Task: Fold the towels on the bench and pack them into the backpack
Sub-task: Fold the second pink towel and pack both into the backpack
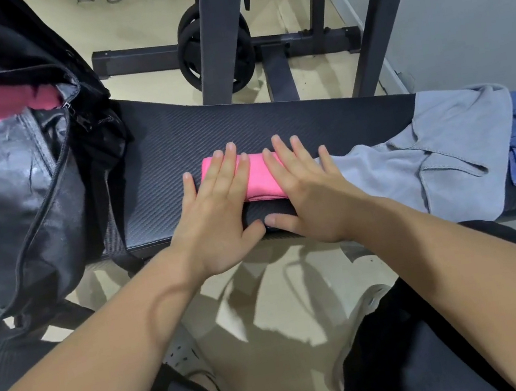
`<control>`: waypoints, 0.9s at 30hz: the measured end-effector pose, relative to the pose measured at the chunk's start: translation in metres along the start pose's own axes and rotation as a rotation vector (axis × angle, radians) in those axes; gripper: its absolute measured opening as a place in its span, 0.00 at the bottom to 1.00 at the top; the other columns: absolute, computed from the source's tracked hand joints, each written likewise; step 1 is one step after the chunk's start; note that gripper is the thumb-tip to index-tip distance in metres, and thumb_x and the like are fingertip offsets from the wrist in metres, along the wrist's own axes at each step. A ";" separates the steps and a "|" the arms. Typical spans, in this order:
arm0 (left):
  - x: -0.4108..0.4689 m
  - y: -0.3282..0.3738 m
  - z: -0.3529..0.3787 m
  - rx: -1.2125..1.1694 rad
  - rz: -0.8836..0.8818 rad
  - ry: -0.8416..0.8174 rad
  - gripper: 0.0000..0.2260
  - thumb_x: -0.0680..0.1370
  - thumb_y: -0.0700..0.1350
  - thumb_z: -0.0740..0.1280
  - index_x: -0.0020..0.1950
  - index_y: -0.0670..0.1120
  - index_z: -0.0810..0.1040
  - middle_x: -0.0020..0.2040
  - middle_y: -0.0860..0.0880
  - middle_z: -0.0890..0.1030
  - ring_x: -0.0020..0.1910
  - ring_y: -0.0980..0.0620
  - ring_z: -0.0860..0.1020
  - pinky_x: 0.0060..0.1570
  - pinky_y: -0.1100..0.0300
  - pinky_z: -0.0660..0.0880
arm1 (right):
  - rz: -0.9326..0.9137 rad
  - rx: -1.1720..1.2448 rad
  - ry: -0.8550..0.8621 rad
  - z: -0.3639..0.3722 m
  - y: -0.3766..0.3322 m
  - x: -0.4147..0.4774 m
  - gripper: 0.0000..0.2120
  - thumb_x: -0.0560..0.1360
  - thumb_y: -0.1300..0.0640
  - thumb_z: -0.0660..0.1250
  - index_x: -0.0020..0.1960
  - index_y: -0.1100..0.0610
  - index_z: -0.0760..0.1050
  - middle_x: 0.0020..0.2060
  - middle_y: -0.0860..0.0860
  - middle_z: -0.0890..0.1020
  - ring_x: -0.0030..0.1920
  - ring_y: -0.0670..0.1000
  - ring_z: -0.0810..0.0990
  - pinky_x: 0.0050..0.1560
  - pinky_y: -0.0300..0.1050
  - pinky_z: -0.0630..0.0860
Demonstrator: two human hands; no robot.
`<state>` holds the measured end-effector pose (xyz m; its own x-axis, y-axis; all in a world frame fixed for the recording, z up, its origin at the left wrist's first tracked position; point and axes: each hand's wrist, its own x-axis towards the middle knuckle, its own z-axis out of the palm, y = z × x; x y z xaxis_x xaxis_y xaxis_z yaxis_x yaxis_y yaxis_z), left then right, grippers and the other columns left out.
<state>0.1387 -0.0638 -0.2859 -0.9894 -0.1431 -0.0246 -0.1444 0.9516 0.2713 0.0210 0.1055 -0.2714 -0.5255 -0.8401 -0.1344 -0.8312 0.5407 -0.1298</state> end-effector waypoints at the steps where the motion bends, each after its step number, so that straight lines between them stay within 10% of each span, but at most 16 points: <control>1: 0.000 -0.001 0.001 -0.007 0.001 0.006 0.44 0.71 0.65 0.51 0.83 0.48 0.42 0.83 0.49 0.37 0.81 0.50 0.37 0.77 0.34 0.44 | 0.006 0.026 -0.003 0.001 0.000 0.001 0.47 0.76 0.30 0.56 0.82 0.53 0.38 0.81 0.51 0.36 0.81 0.56 0.35 0.77 0.66 0.40; 8: 0.004 -0.004 -0.013 -0.175 -0.044 0.087 0.34 0.78 0.59 0.52 0.82 0.49 0.55 0.82 0.50 0.56 0.80 0.49 0.54 0.76 0.37 0.50 | 0.002 0.206 0.029 0.001 0.002 0.001 0.37 0.81 0.34 0.51 0.83 0.51 0.44 0.82 0.50 0.44 0.81 0.54 0.39 0.79 0.64 0.41; 13: 0.013 -0.005 -0.018 -0.214 -0.070 0.396 0.16 0.80 0.56 0.56 0.56 0.49 0.79 0.52 0.50 0.81 0.53 0.42 0.75 0.54 0.44 0.72 | -0.004 0.337 0.377 -0.003 0.005 0.006 0.27 0.80 0.41 0.52 0.68 0.54 0.77 0.62 0.52 0.82 0.62 0.57 0.77 0.66 0.57 0.71; 20: 0.023 -0.025 -0.016 0.000 -0.028 0.109 0.34 0.78 0.67 0.50 0.74 0.46 0.68 0.65 0.47 0.76 0.67 0.43 0.71 0.62 0.43 0.67 | 0.002 0.175 0.146 -0.017 0.013 0.024 0.41 0.68 0.25 0.54 0.69 0.50 0.76 0.56 0.49 0.80 0.58 0.55 0.73 0.62 0.56 0.68; 27: 0.009 -0.036 -0.018 -0.249 0.059 0.230 0.29 0.70 0.66 0.71 0.63 0.48 0.79 0.55 0.52 0.81 0.56 0.49 0.76 0.59 0.51 0.71 | 0.000 0.262 0.004 -0.033 0.011 0.026 0.20 0.63 0.30 0.71 0.46 0.40 0.73 0.43 0.41 0.74 0.50 0.50 0.70 0.53 0.47 0.68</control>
<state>0.1354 -0.1039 -0.2785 -0.9625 -0.1746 0.2078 -0.0511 0.8686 0.4928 -0.0073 0.0879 -0.2438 -0.5263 -0.8402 -0.1305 -0.7562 0.5327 -0.3800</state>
